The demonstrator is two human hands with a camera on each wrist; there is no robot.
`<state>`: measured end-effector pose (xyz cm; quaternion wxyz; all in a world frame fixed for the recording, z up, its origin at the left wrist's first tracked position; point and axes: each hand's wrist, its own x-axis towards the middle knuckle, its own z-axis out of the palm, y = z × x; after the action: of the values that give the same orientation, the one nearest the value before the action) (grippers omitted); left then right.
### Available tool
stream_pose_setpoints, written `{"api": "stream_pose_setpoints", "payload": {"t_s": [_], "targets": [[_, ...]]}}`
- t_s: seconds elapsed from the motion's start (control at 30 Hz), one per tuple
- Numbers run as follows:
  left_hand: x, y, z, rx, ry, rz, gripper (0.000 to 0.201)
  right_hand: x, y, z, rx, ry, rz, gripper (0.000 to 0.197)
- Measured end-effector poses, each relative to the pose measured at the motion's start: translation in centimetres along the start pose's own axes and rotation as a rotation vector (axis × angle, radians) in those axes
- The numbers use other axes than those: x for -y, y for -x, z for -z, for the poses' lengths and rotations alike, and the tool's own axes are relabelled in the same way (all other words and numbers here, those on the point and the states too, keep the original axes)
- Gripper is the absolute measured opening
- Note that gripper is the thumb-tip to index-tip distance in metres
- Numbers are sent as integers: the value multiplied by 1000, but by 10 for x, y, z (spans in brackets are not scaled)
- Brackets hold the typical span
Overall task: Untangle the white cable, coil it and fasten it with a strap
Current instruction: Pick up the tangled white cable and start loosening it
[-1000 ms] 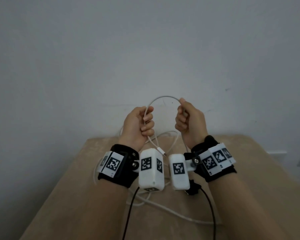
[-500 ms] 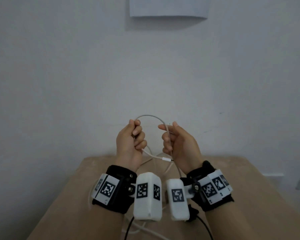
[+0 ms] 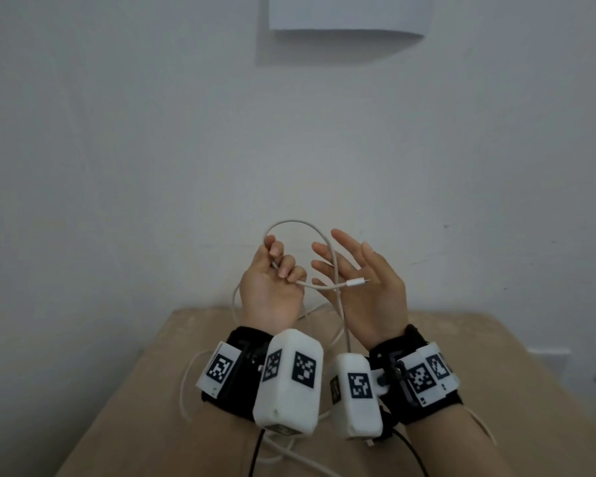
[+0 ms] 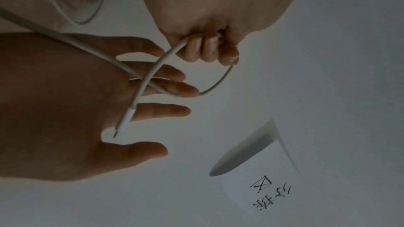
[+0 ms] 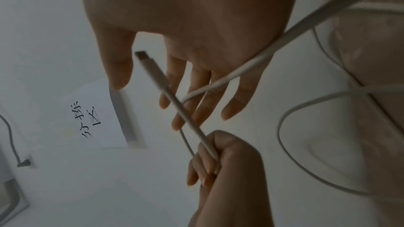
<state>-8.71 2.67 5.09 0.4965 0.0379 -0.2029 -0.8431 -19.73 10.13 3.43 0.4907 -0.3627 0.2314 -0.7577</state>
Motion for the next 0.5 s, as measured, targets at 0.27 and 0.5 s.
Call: {"api": "stream_pose_setpoints", "payload": {"t_s": [0.27, 0.5], "targets": [[-6, -4, 5, -9, 82, -22, 28, -5, 0, 14, 193, 211, -61, 56], [-17, -2, 3, 105, 2, 116, 21, -6, -1, 12, -58, 380, 65, 26]]}}
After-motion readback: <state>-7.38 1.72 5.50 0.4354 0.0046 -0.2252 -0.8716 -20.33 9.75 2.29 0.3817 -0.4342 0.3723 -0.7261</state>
